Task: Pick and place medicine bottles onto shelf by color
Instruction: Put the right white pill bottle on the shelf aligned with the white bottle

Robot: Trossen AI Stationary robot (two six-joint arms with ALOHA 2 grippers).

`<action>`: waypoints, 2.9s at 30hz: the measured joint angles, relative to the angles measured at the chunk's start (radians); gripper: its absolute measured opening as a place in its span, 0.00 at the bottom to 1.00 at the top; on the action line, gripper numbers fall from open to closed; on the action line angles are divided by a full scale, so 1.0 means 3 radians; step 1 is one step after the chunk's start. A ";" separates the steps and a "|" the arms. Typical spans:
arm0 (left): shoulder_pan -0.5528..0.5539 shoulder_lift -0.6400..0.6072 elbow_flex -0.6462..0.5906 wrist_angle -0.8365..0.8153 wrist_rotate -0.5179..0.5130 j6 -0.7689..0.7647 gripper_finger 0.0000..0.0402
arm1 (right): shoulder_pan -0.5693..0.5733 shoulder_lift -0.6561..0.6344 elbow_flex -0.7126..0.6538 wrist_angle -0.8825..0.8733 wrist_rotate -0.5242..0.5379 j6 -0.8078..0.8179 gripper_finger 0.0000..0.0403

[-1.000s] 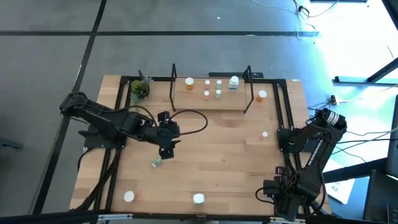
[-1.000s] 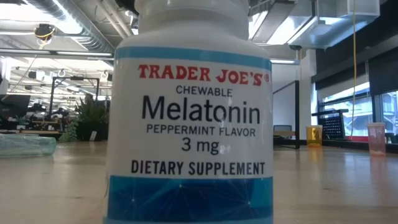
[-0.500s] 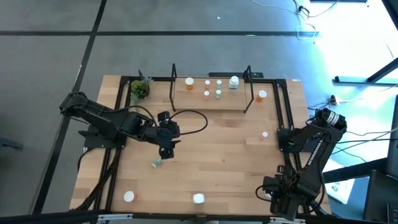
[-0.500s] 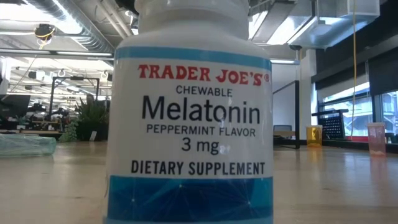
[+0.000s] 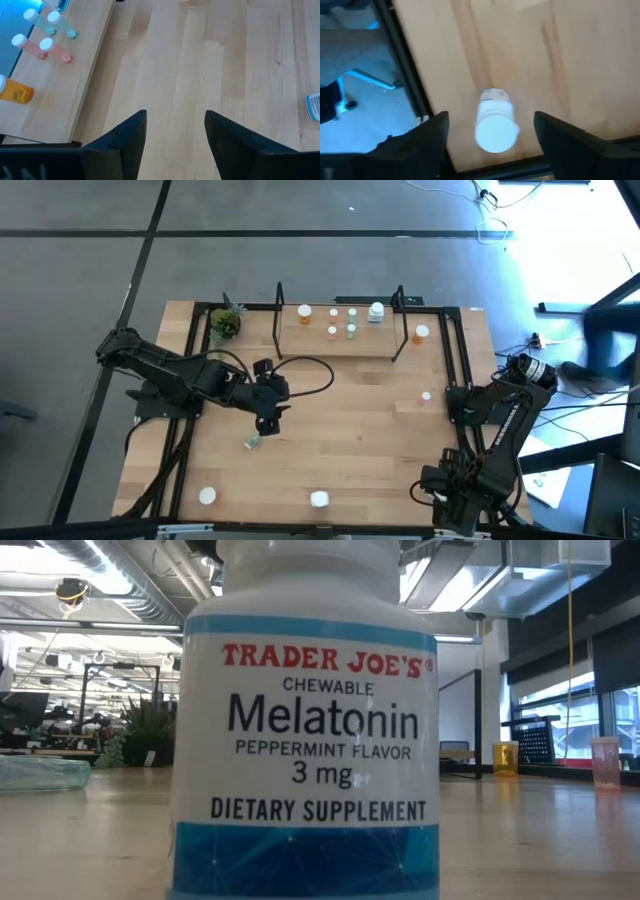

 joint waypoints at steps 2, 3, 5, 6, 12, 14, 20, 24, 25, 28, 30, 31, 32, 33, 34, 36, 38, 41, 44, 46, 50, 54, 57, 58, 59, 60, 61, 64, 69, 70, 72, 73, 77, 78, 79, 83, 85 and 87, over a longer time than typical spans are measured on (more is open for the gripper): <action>0.0000 0.0000 0.0000 0.0000 0.0000 -0.0001 0.48 | 0.0001 0.0000 0.0000 0.0042 -0.0011 0.0012 0.79; 0.0000 0.0000 0.0000 0.0000 0.0000 -0.0001 0.48 | 0.0001 0.0000 0.0000 0.0082 -0.0013 0.0020 0.80; 0.0001 0.0000 0.0000 0.0000 -0.0001 -0.0001 0.48 | 0.0002 0.0000 0.0000 0.0155 -0.0017 0.0131 0.81; 0.0000 0.0000 0.0000 0.0000 0.0000 -0.0001 0.48 | 0.0011 0.0001 0.0000 0.0159 -0.0019 0.0179 0.81; 0.0000 0.0000 0.0000 0.0000 0.0000 0.0000 0.48 | 0.0086 0.0037 -0.0113 0.0049 -0.0070 0.0401 0.81; 0.0000 0.0000 0.0000 0.0001 -0.0001 -0.0001 0.48 | 0.0097 0.0038 -0.0168 0.0072 -0.0078 0.0401 0.81; 0.0000 0.0000 0.0000 0.0001 -0.0001 0.0000 0.48 | 0.0099 0.0038 -0.0266 0.0094 -0.0084 0.0383 0.81; 0.0000 0.0000 0.0000 0.0001 -0.0001 -0.0001 0.48 | 0.0102 0.0038 -0.0356 0.0177 -0.0156 0.0394 0.81; 0.0000 0.0000 0.0000 0.0000 0.0000 -0.0001 0.48 | 0.0103 0.0039 -0.0377 0.0186 -0.0188 0.0398 0.81; 0.0000 0.0000 0.0000 0.0001 0.0000 -0.0001 0.48 | 0.0103 0.0038 -0.0426 0.0269 -0.0197 0.0389 0.81; 0.0000 0.0000 0.0000 0.0001 -0.0001 0.0000 0.48 | 0.0103 0.0039 -0.0473 0.0283 -0.0197 0.0384 0.81; 0.0000 0.0000 0.0000 0.0001 0.0000 0.0000 0.48 | 0.0103 0.0038 -0.0509 0.0322 -0.0199 0.0385 0.81; 0.0000 0.0000 0.0000 0.0001 -0.0001 0.0000 0.48 | 0.0103 0.0039 -0.0546 0.0368 -0.0202 0.0385 0.81; 0.0000 0.0000 0.0000 0.0001 -0.0001 0.0000 0.48 | 0.0105 0.0039 -0.0582 0.0409 -0.0218 0.0385 0.81; 0.0000 0.0000 0.0000 0.0001 -0.0001 -0.0001 0.48 | 0.0104 0.0039 -0.0611 0.0443 -0.0255 0.0386 0.81; 0.0000 0.0000 0.0000 0.0001 -0.0001 0.0000 0.48 | 0.0104 0.0039 -0.0661 0.0521 -0.0287 0.0384 0.81; 0.0000 0.0000 0.0000 0.0001 -0.0001 -0.0001 0.48 | 0.0104 0.0041 -0.0684 0.0541 -0.0286 0.0380 0.81; 0.0000 0.0000 0.0000 0.0001 -0.0001 -0.0001 0.48 | 0.0104 0.0041 -0.0726 0.0579 -0.0286 0.0384 0.81; 0.0000 0.0000 0.0000 0.0002 -0.0001 0.0000 0.48 | 0.0105 0.0041 -0.0783 0.0659 -0.0288 0.0385 0.81; 0.0000 0.0000 0.0000 0.0002 0.0000 0.0000 0.48 | 0.0105 0.0041 -0.0813 0.0721 -0.0289 0.0385 0.79; 0.0000 0.0000 0.0000 0.0003 -0.0001 -0.0001 0.48 | 0.0104 0.0041 -0.0828 0.0758 -0.0286 0.0375 0.71; 0.0000 0.0000 0.0000 0.0002 0.0000 0.0000 0.48 | 0.0104 0.0041 -0.0828 0.0761 -0.0286 0.0375 0.58; 0.0000 0.0000 0.0000 0.0001 -0.0001 0.0000 0.48 | 0.0104 0.0041 -0.0828 0.0762 -0.0285 0.0375 0.48; 0.0000 0.0000 0.0000 0.0001 -0.0001 0.0000 0.48 | 0.0104 0.0041 -0.0828 0.0762 -0.0284 0.0375 0.45; 0.0000 0.0000 0.0000 0.0002 0.0000 0.0000 0.48 | 0.0098 0.0041 -0.0828 0.0762 -0.0284 0.0374 0.43; 0.0000 0.0000 0.0000 0.0001 0.0000 0.0000 0.48 | 0.0096 0.0041 -0.0828 0.0762 -0.0284 0.0373 0.43; 0.0000 0.0000 0.0000 0.0002 -0.0001 0.0000 0.48 | 0.0090 0.0041 -0.0828 0.0762 -0.0279 0.0371 0.43; 0.0000 0.0000 0.0000 0.0001 0.0000 0.0000 0.48 | 0.0059 0.0041 -0.0828 0.0762 -0.0270 0.0369 0.43; 0.0000 0.0000 0.0000 0.0002 -0.0001 0.0000 0.48 | -0.0050 0.0041 -0.0828 0.0760 -0.0258 0.0357 0.43; 0.0000 0.0000 0.0000 0.0001 0.0000 -0.0001 0.48 | -0.0071 0.0041 -0.0828 0.0760 -0.0258 0.0357 0.44; 0.0000 0.0000 0.0000 0.0001 0.0000 0.0000 0.48 | -0.0119 0.0038 -0.0827 0.0759 -0.0257 0.0333 0.44; 0.0000 0.0000 0.0000 0.0001 -0.0001 0.0000 0.48 | -0.0143 0.0038 -0.0820 0.0753 -0.0254 0.0289 0.45; 0.0002 0.0000 0.0000 0.0039 -0.0001 0.0000 0.48 | -0.0294 0.0037 -0.0660 0.0675 -0.0250 0.0012 0.44; 0.0009 0.0000 0.0000 0.0075 0.0000 0.0000 0.48 | -0.0345 0.0036 -0.0601 0.0617 -0.0248 -0.0055 0.44; 0.0017 0.0000 0.0000 0.0111 0.0000 0.0000 0.48 | -0.0402 0.0036 -0.0537 0.0550 -0.0246 -0.0130 0.44; 0.0035 0.0000 0.0000 0.0156 -0.0004 -0.0029 0.48 | -0.0682 0.0034 -0.0279 0.0225 -0.0260 -0.0594 0.45; 0.0035 0.0000 0.0000 0.0160 -0.0004 -0.0033 0.48 | -0.0873 0.0034 -0.0145 0.0079 -0.0313 -0.0897 0.45; 0.0034 0.0000 0.0000 0.0186 -0.0003 -0.0076 0.48 | -0.1079 0.0034 0.0005 -0.0056 -0.0343 -0.1237 0.45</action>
